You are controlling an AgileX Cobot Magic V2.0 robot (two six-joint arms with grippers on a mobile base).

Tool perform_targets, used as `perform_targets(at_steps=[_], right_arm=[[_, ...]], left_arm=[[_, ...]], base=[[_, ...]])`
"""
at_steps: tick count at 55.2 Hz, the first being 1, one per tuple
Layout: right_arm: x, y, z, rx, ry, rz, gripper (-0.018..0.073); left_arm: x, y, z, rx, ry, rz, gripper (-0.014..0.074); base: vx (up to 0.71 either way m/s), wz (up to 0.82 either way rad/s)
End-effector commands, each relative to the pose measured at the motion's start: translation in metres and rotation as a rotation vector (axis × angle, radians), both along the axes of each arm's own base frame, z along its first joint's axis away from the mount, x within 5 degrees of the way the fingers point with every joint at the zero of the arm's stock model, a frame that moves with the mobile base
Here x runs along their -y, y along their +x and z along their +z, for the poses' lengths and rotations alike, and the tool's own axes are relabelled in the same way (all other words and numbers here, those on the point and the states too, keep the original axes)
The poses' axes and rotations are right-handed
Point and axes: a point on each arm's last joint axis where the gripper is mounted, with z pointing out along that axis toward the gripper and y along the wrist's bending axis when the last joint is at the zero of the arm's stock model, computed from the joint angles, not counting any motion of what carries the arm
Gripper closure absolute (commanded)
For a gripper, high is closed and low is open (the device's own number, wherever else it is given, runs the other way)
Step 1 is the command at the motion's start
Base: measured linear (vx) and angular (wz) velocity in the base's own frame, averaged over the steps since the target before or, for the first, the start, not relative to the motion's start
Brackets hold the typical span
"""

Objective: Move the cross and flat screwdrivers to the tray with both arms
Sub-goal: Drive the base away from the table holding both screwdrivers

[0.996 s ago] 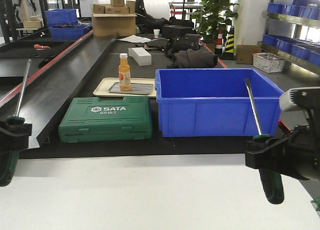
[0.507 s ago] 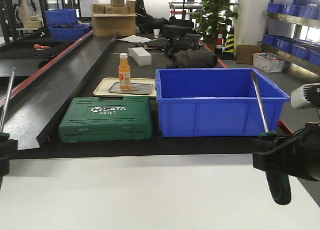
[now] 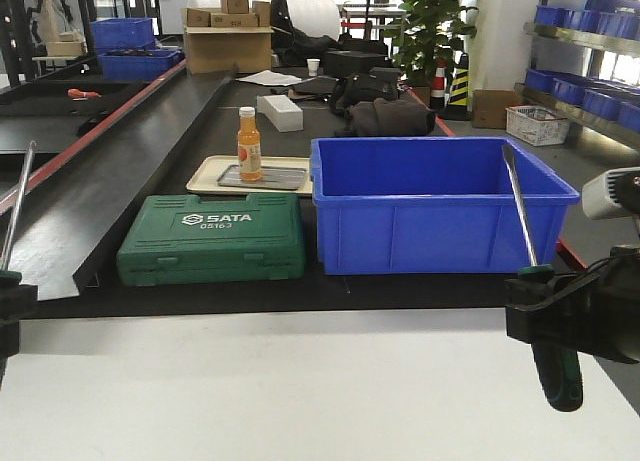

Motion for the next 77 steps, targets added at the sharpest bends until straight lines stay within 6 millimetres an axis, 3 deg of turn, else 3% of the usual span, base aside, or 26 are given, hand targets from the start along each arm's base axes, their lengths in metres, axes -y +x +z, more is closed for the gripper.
perform_targets(at_steps=[1,37,77], right_arm=[[0.0012,-0.0029,0.0230,0.137,0.026,-0.008,0.0567],[0.0012,-0.0029,0.0230,0.137,0.026,-0.008,0.0567],[0.0010,-0.0021,0.0223,0.134,0.026,-0.008,0.0567]], left_arm=[[-0.0010,-0.0017,0.0197,0.112,-0.045,0.028,0.0599],[-0.0010,-0.0017,0.0197,0.112,-0.045,0.028,0.0599],[-0.0010,-0.0017,0.0197,0.112,-0.045,0.028,0.0599]], base=[[0.00,0.00],[-0.05,0.03],[-0.26,-0.17]])
